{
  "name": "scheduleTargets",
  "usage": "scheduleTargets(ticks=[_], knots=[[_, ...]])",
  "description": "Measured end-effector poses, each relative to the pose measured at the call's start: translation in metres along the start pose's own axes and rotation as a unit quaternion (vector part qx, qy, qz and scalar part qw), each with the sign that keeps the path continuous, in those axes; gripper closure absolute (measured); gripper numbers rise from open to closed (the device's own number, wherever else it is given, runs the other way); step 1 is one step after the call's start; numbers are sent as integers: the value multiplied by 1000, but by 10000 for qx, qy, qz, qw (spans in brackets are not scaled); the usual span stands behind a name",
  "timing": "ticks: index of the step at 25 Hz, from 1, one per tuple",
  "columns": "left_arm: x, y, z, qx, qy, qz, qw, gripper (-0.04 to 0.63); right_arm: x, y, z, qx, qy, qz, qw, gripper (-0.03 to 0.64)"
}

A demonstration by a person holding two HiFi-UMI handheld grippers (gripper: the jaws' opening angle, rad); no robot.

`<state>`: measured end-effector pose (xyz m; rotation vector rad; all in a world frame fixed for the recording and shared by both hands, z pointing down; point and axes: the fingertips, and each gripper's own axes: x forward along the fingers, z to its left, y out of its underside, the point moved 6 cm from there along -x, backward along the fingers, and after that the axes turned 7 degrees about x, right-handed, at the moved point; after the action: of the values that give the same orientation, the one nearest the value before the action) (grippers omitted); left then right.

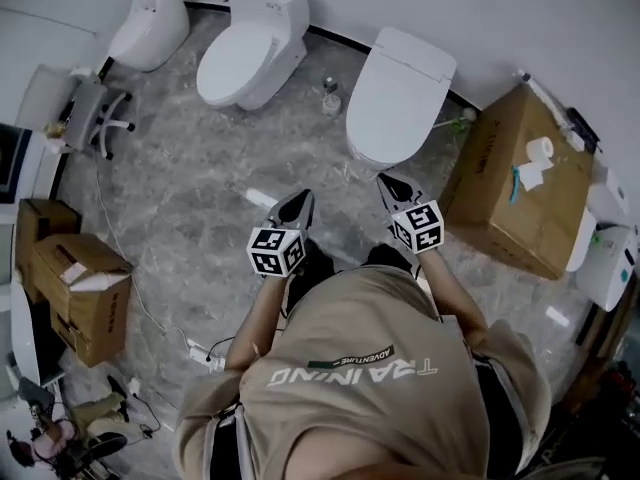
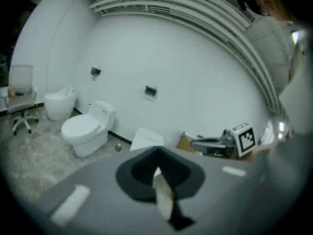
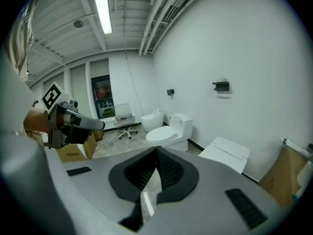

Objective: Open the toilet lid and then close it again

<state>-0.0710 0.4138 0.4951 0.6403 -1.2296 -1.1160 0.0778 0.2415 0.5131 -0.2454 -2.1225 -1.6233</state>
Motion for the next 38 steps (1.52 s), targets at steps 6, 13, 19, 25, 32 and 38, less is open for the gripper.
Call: scheduleTargets(ticks=[6, 13, 19, 25, 32, 38], knots=[[19, -19, 48, 257, 706, 259, 9968, 594, 6, -3, 29, 494, 817, -209, 9952, 606], [75, -29, 40, 379, 1238, 657, 9894, 594, -9, 15, 6, 1056, 1400, -152, 9844, 606], [118, -63, 22, 1059, 1502, 995, 9779, 594, -6, 44, -34, 1592, 1705, -90, 9724, 606], [166, -56, 14, 1616, 1623, 1447, 9626, 594, 23, 77, -82, 1847, 1738, 126, 9672, 605], [223, 10, 33, 2045, 1680, 2194, 9390, 594, 76, 141, -113, 2133, 1821, 1114, 9534, 606], [278, 73, 47, 2127, 2016, 2487, 9232, 594, 115, 184, -124, 2194, 1714, 1503, 9486, 606]])
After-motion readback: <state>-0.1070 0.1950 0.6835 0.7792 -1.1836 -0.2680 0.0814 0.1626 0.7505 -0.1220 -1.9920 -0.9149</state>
